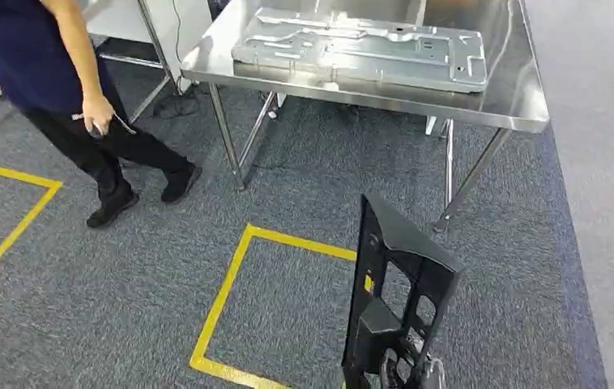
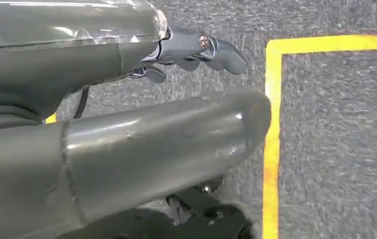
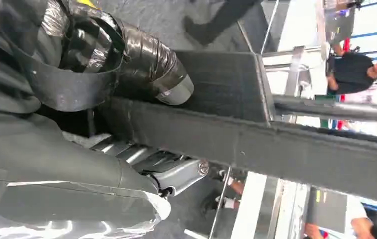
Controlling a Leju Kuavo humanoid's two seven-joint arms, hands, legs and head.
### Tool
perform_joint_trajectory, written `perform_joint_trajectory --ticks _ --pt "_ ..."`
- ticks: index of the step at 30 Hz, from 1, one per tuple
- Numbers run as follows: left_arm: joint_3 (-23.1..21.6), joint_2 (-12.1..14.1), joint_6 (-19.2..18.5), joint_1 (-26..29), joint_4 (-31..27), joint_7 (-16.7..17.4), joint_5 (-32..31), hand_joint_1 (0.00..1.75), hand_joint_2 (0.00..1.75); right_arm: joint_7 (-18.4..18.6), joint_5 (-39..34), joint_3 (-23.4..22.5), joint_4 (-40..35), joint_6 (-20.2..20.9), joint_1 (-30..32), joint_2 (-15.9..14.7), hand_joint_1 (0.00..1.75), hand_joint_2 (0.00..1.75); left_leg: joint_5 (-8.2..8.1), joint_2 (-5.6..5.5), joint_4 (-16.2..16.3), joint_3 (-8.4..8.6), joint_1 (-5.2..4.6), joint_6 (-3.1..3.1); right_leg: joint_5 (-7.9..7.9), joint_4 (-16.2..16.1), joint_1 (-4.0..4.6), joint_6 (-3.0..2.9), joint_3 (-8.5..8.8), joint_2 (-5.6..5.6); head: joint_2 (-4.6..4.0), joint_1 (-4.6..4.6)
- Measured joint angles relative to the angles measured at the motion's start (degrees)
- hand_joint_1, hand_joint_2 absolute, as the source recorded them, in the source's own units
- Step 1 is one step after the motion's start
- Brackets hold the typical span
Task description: Take the parts from the cabinet and place them on the table.
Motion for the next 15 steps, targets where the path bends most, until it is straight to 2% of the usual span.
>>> perform_joint_trajectory --ticks 1,2,3,4,6,7,9,11,12,13,14,15 --pt "0.0 0.0 -0.2 0.1 0.0 0.0 0.0 0.0 0.0 -0.2 0.6 0.0 -0.2 -0.6 0.0 0.0 1.75 1.75 -1.35 0.07 4.2 -2.34 0.0 -0.08 -0.22 0.0 0.15 -0.06 0.13 -0.13 0.0 0.0" --pt "0.0 0.0 -0.3 0.2 0.0 -0.1 0.0 0.0 0.0 -0.5 1.0 0.1 -0.5 -1.1 0.0 0.0 1.75 1.75 -1.16 0.12 5.9 -3.55 0.0 -0.06 -0.46 0.1 0.26 -0.06 0.36 -0.15 0.0 0.0" --pt "0.0 0.0 -0.3 0.3 0.0 -0.1 0.0 0.0 0.0 -0.6 1.6 0.2 -0.9 -1.6 0.0 -0.1 1.75 1.75 0.38 0.14 5.0 -3.39 -0.01 0.04 -0.72 0.1 0.34 0.01 0.73 -0.15 0.0 -0.02" --pt "0.0 0.1 -0.3 0.3 0.0 -0.1 -0.1 0.0 0.0 -0.7 2.3 0.2 -1.7 -2.4 -0.1 -0.1 1.75 1.75 3.24 0.15 1.2 -1.87 -0.03 0.28 -1.14 0.1 0.41 0.1 1.3 -0.15 0.0 0.0" --pt "0.1 0.4 -0.3 0.3 0.0 -0.1 -0.2 0.0 0.0 -0.5 3.6 0.5 -3.4 -3.8 -0.2 -0.3 1.75 1.75 8.86 0.47 -8.9 2.73 -0.24 1.14 -2.07 0.1 0.48 0.4 2.52 -0.29 0.0 0.0" --pt "0.1 0.5 -0.3 0.3 0.0 -0.1 -0.2 0.0 0.0 -0.5 3.7 0.6 -4.1 -4.1 -0.5 -0.3 1.75 1.75 7.86 0.98 -10.2 3.67 -0.63 1.69 -2.5 0.1 0.7 0.72 2.73 -0.38 0.0 0.02" --pt "0.1 0.6 -0.3 0.2 0.0 -0.1 -0.2 0.0 0.0 -0.4 3.9 0.7 -5.3 -4.5 -0.9 -0.4 1.75 1.75 7.64 0.81 -11.2 3.9 -0.96 1.89 -2.82 0.0 0.71 1.45 2.84 -0.48 0.0 0.02" --pt "0.2 0.6 -0.3 0.4 0.0 -0.1 -0.2 0.0 0.0 -0.5 4.0 0.7 -6.1 -4.6 -0.9 -0.5 1.75 1.75 7.29 0.56 -11.7 4.05 -0.75 2.48 -2.27 0.1 0.78 2.13 3.48 -0.48 0.0 0.0" --pt "0.2 0.6 -0.3 0.3 0.0 -0.1 -0.2 0.0 0.0 -0.4 4.1 0.7 -6.4 -4.7 -1.0 -0.5 1.75 1.75 7.33 0.23 -12.2 5.28 -0.41 2.7 -2.69 0.6 0.77 2.39 3.32 -0.47 0.0 0.0" --pt "0.2 0.6 -0.3 0.4 0.0 -0.1 -0.2 0.0 0.0 -0.4 4.1 0.7 -6.6 -4.7 -1.0 -0.7 1.75 1.75 7.11 0.24 -12.7 5.98 -0.38 2.98 -3.14 2.3 0.5 2.67 3.02 -0.3 0.0 0.07" --pt "0.2 0.6 -0.3 0.3 0.0 -0.1 -0.2 0.0 0.0 -0.4 4.2 0.7 -6.9 -4.6 -1.1 -0.7 1.75 1.75 6.91 0.27 -12.9 6.44 -0.39 3.22 -4.69 6.1 0.48 2.96 0.6 -0.18 0.0 0.04" --pt "0.3 0.6 -0.3 0.2 0.0 -0.1 -0.2 0.0 0.0 -0.4 4.3 0.8 -7.1 -4.7 -1.1 -0.9 1.75 1.75 6.65 0.21 -12.9 6.65 -0.4 3.38 -6.45 10.9 0.39 3.15 -2.56 -0.15 0.0 0.07"
